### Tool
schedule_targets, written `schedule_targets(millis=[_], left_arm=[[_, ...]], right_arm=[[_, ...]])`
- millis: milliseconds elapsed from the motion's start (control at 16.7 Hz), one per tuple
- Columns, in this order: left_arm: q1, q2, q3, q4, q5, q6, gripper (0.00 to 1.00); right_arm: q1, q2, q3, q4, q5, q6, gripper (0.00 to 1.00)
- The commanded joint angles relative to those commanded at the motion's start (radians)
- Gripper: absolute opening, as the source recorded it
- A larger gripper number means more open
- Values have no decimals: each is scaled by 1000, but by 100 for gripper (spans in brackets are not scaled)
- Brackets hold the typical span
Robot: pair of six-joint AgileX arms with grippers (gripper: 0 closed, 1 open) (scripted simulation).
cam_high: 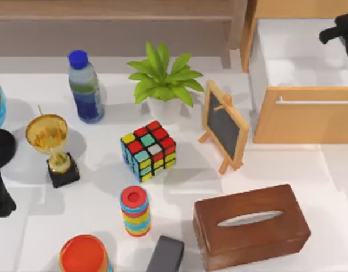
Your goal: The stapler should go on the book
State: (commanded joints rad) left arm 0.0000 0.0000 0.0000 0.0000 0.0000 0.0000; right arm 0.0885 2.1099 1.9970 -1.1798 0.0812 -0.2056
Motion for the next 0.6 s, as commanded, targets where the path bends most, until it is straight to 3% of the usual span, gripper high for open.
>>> schedule_targets(millis=[300, 600], left_arm=[[0, 0, 0, 0, 0, 0, 100], [0, 0, 0, 0, 0, 0, 100]], right_arm=[[-97, -183, -166, -48, 23, -213, 0], [-212, -305, -296, -20, 33, -296, 0]])
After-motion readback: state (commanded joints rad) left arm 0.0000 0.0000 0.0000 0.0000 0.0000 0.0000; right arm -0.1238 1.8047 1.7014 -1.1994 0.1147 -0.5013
